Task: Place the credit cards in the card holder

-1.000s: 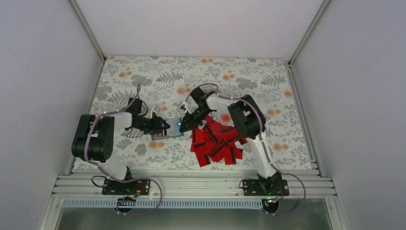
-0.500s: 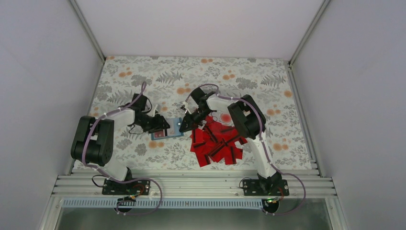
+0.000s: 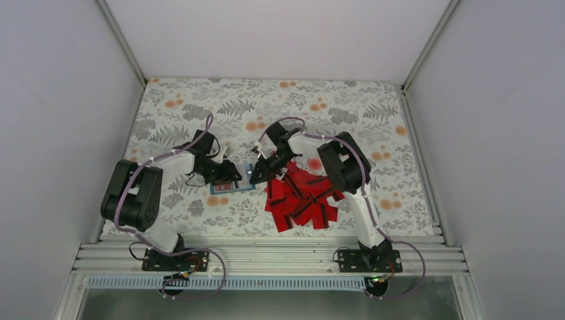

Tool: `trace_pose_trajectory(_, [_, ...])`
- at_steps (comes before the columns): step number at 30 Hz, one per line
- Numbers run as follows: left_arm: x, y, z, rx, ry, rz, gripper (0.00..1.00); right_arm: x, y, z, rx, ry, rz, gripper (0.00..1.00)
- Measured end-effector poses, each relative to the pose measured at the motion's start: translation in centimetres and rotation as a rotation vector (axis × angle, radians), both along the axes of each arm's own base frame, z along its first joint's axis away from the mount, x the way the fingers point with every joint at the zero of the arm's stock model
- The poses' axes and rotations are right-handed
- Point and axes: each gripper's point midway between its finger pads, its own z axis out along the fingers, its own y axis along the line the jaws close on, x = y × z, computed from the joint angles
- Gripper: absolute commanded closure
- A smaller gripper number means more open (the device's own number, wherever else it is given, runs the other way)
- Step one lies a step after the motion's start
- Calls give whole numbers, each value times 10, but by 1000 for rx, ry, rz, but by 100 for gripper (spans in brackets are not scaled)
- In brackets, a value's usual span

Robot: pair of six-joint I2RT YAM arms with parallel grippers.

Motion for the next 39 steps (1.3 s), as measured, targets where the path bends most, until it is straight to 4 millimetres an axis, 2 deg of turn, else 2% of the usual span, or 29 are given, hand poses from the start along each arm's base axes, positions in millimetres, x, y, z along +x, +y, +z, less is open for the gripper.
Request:
trace_pose_trajectory(18, [12, -8, -3, 104, -35, -42, 57, -4, -3, -1, 11, -13, 14, 88])
trace_pose_trajectory(29, [12, -27, 3, 128, -90, -118, 57, -7, -4, 0, 7, -11, 14, 86])
trace_pose_trajectory(34, [9, -22, 3, 157, -78, -115, 57, -7, -4, 2, -6, -30, 16, 81])
trace_pose_trajectory(39, [7, -14, 17, 187, -103, -100, 57, -9, -8, 5, -33, -44, 11, 78])
